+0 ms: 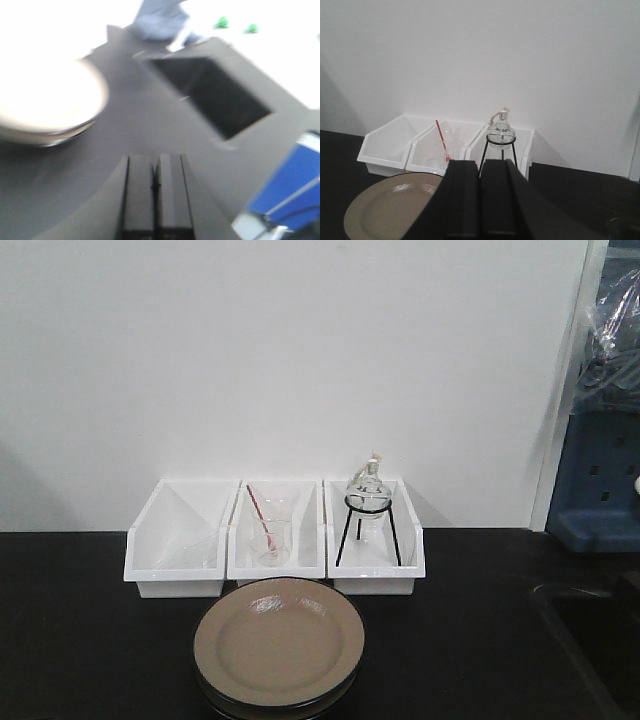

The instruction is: Arrange circular plates on left workspace

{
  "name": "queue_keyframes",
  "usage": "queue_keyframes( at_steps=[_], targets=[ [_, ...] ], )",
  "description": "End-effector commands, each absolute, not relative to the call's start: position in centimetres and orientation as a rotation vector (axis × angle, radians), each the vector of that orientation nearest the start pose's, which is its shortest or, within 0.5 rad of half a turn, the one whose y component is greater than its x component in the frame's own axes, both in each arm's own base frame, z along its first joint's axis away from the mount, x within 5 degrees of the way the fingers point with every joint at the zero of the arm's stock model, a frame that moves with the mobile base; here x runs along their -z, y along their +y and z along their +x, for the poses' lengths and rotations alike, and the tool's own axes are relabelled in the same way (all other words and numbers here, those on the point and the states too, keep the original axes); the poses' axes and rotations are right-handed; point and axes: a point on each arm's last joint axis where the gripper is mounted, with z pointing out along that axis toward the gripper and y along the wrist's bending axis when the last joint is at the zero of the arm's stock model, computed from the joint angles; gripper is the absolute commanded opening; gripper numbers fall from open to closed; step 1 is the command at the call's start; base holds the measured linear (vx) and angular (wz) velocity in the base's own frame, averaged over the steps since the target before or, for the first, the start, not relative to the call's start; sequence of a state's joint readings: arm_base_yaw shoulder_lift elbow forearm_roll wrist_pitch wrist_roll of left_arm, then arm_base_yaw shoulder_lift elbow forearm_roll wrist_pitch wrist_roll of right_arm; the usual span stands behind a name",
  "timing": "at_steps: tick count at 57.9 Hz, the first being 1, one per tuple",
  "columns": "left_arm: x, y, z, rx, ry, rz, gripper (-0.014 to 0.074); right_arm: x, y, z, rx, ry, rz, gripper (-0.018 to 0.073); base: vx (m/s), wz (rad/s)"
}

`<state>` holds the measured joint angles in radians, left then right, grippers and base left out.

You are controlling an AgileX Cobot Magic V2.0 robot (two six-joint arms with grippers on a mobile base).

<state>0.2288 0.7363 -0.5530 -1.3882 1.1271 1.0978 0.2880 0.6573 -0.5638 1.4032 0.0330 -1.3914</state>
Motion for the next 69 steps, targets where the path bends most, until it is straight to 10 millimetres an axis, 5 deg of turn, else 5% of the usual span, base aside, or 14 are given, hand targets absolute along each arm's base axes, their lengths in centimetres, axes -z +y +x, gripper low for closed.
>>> queue_keyframes(
  at_steps=[1, 25, 40, 61, 69],
  targets=[
    [-34.0, -6.0, 11.2, 1.040, 1.720, 0.399, -0.0001, -35.6, 4.1, 13.4, -0.247, 1.537, -0.221, 0.0000, 0.00, 0.00],
    [-36.0, -4.2, 9.9, 0.691, 1.542, 0.155, -0.0001, -35.6, 4.1, 13.4, -0.251, 1.538, -0.225, 0.0000, 0.00, 0.00],
    [-36.1, -3.9, 7.2, 0.333, 1.477, 0.336, -0.0001, -35.6, 4.1, 13.4, -0.250, 1.538, -0.224, 0.0000, 0.00, 0.00],
    [-35.8, -3.7, 7.7, 0.314, 1.518, 0.331, 0.0000, -35.6, 4.1, 13.4, -0.250, 1.538, -0.224, 0.0000, 0.00, 0.00],
    [-35.4, -2.9, 7.9, 0.338, 1.587, 0.160, 0.0000, -35.6, 4.1, 13.4, -0.250, 1.538, -0.224, 0.0000, 0.00, 0.00]
  ],
)
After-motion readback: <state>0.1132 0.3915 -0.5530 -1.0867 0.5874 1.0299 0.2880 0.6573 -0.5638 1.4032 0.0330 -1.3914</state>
